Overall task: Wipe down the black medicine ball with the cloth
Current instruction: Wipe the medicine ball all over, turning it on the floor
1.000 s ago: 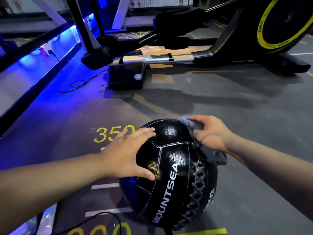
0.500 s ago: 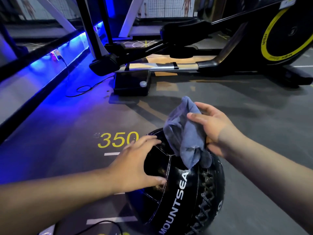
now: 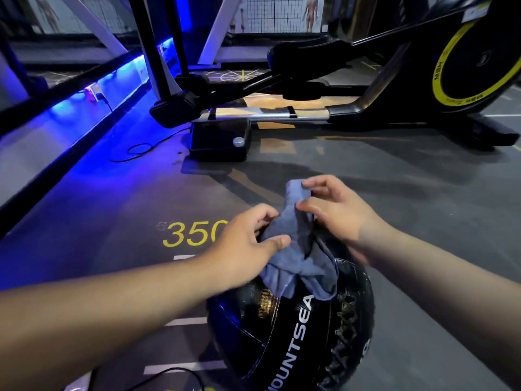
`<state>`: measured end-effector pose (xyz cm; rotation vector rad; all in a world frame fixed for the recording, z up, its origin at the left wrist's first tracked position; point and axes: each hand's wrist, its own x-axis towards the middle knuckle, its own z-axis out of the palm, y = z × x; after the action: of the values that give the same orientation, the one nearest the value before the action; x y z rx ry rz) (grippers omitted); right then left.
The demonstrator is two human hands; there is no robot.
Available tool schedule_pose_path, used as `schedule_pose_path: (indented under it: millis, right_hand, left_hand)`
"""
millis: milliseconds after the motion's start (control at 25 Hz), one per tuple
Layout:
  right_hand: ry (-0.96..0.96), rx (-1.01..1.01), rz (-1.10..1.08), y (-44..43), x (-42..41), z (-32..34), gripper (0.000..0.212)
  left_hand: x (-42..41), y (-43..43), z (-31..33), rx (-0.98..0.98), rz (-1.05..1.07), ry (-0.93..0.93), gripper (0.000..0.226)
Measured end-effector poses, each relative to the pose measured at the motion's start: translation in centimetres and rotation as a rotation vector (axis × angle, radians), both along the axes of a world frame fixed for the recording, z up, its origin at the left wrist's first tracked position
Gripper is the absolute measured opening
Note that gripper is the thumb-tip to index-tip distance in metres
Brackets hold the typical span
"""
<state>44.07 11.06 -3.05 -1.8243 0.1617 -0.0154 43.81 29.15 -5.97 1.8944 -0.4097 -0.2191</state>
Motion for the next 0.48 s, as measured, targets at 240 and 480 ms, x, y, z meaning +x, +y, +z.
schedule_pose_path:
  millis: [240,480]
  right_hand:
    - [-0.091,-0.154,0.406,-3.3,-0.8,3.0,0.036]
    - [0.034,0.092,0.215,-1.9,-0.8,2.5,0.017]
  left_hand:
    - [1.0,2.5,5.1,-0.113,-0.19,0.143,0.021]
    - [2.9,3.0,5.8,-0.089,0.101,-0.033,0.016]
